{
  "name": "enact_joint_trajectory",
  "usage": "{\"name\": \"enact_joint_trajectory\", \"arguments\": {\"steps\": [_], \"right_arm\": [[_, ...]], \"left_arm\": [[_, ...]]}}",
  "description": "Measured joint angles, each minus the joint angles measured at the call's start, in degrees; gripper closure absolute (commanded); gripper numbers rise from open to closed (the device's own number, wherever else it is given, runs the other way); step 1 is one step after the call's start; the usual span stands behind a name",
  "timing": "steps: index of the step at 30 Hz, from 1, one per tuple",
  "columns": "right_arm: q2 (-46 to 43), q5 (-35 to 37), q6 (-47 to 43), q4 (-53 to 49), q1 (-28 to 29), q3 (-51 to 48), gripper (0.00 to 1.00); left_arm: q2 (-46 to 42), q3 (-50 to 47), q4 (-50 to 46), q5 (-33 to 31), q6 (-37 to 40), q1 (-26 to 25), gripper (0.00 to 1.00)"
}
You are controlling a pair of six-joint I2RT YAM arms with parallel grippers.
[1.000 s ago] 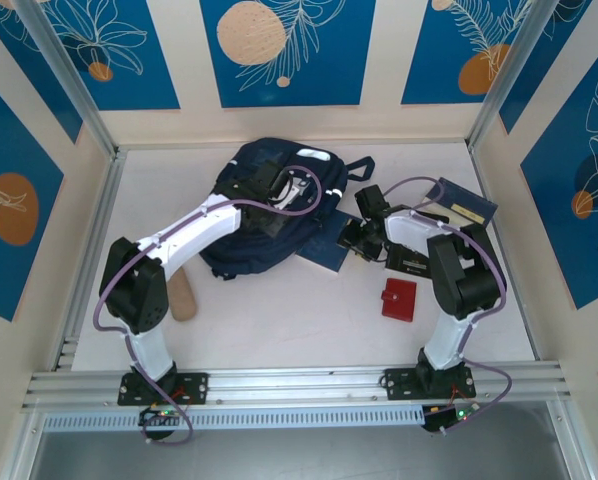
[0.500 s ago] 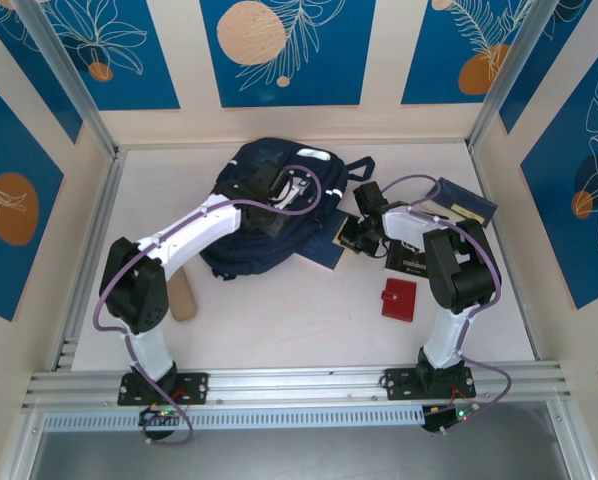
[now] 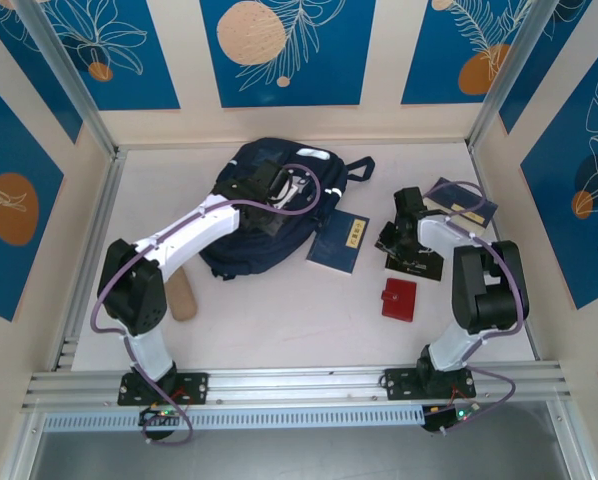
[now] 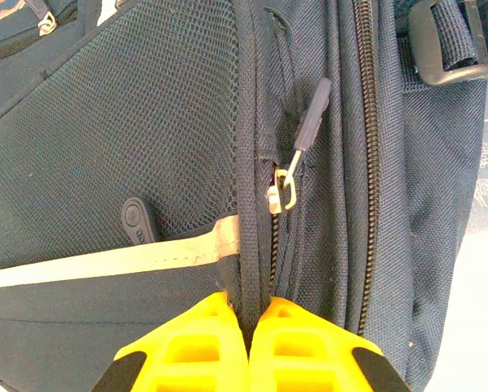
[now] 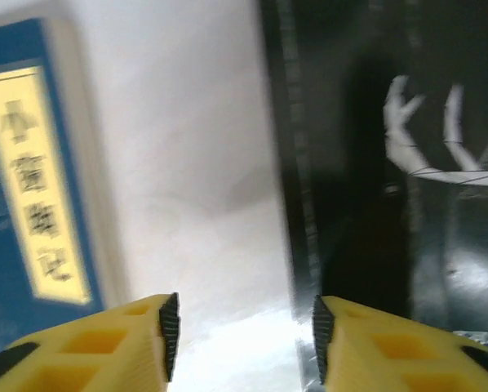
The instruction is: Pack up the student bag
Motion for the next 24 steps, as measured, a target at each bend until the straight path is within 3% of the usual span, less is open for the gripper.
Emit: {"name": "enact_joint_trajectory", "arguments": {"steps": [9, 17, 24], "right_arm": [[-2.73, -17.42, -16.98, 8.85, 9.27, 3.65, 0.38], [3.45, -25.88, -20.11, 19.63, 8.13, 3.78, 0.41], [8.07, -30.1, -22.95, 23.65, 7.26, 6.16, 0.53]], "left_arm": [[-0.15, 5.16, -3.13, -2.71, 0.04, 0.02, 1.0], [-2.56, 5.38, -4.44, -3.56, 0.24, 0.02, 1.0], [-2.91, 5.38, -4.74, -3.54, 0.26, 0.02, 1.0]]}}
